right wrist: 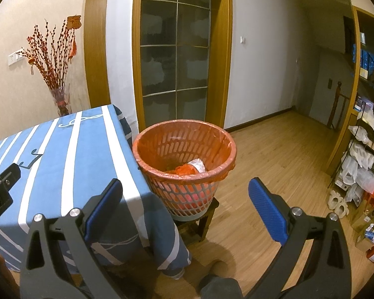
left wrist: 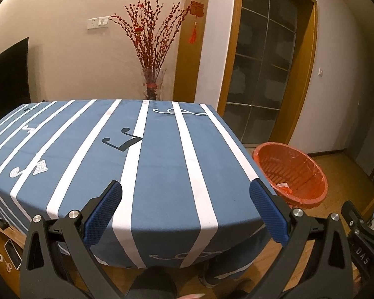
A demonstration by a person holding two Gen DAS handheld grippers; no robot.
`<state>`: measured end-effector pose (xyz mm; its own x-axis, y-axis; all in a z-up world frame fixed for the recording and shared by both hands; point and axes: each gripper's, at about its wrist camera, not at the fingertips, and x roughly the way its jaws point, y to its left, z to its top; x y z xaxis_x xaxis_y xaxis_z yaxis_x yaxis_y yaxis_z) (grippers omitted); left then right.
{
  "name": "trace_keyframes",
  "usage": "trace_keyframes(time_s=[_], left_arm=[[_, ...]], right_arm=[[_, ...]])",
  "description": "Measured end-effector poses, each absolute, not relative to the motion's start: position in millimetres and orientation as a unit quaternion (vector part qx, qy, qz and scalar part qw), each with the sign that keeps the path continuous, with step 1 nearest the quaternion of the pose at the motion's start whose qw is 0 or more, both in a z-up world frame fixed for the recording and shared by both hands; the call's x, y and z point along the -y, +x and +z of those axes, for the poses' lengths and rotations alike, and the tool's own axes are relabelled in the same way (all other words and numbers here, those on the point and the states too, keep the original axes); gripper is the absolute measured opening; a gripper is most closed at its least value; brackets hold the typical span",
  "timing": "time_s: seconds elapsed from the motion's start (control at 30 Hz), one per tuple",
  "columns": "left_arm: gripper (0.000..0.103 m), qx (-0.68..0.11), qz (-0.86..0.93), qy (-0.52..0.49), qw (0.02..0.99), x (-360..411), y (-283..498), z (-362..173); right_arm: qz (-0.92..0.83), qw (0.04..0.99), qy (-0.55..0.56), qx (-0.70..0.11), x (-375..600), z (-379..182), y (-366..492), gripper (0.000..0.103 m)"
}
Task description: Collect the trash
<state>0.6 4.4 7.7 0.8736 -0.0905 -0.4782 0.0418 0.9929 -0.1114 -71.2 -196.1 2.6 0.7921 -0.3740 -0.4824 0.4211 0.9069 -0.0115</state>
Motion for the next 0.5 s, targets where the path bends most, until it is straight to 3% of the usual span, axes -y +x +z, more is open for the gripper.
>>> trace_keyframes(time_s=[0.5], left_arm=[[0.1,-0.256,-0.036,-0.04,0.965,0.2,2.5,5.7]], right_arm=[[-0.209,0.946,0.044,-0.243,192.7,5.2,-71.6,0.099]])
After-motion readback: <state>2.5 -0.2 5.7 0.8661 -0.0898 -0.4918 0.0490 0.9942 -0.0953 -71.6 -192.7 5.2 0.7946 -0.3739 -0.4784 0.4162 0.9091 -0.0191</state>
